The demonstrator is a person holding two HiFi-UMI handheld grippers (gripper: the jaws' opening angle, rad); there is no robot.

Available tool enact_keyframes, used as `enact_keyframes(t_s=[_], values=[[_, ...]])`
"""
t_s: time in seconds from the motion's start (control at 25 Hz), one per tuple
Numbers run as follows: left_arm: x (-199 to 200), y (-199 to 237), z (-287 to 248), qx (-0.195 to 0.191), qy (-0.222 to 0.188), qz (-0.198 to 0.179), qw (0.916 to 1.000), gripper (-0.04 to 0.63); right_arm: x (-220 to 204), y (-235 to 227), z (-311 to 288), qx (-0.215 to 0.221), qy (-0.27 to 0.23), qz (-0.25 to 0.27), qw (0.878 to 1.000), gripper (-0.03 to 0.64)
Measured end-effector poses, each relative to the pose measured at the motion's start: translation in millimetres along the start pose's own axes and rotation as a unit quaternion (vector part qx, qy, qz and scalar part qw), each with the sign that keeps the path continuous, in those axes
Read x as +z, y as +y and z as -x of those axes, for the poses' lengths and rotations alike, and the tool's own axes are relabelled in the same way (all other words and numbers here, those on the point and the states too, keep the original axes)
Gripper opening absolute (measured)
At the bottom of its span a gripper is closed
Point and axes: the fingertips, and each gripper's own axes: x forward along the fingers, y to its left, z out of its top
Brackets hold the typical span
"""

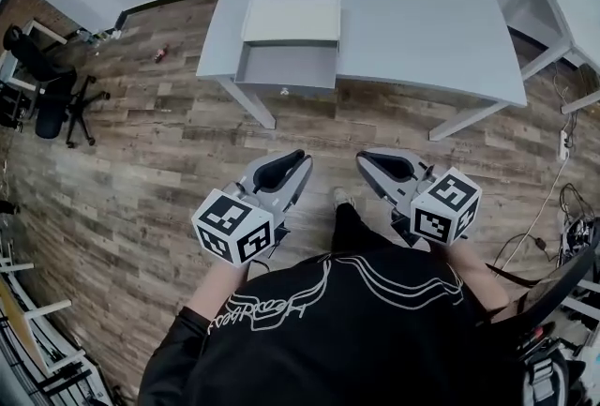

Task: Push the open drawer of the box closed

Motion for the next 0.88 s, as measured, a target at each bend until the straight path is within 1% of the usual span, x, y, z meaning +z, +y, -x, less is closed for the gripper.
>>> enact_keyframes(t_s=[0.08,0.24,0.36,0.48,0.6,0.68,0.72,0.8,0.88], values=[[-1,21,-15,0.011,0.011,-0.001,0.9999,0.069,4,-20,-10,-0.003,0.009,-0.001,1.0,0.009],[-13,63,-38,0.045,0.034,-0.004,0.9984,0.089,9,-49,-23,0.0,0.017,-0.018,1.0,0.009],[-25,97,-52,0.07,0.059,-0.002,0.9958,0.098,10,-67,-33,0.001,0.028,-0.025,0.999,0.009],[-36,128,-63,0.098,0.074,0.006,0.9924,0.103,6,-80,-41,0.002,0.044,-0.032,0.999,0.009],[-45,150,-74,0.12,0.084,0.011,0.9893,0.109,5,-93,-46,0.001,0.051,-0.038,0.998,0.009],[-49,165,-81,0.136,0.087,0.01,0.9867,0.13,6,-100,-50,0.003,0.056,-0.04,0.998,0.009],[-50,171,-84,0.143,0.089,0.01,0.9856,0.13,5,-103,-52,0.003,0.059,-0.041,0.997,0.009],[-55,181,-88,0.152,0.093,0.014,0.9839,0.132,3,-109,-56,0.003,0.065,-0.044,0.997,0.009],[-59,187,-93,0.152,0.098,0.018,0.9833,0.132,2,-113,-58,0.004,0.071,-0.046,0.996,0.009]])
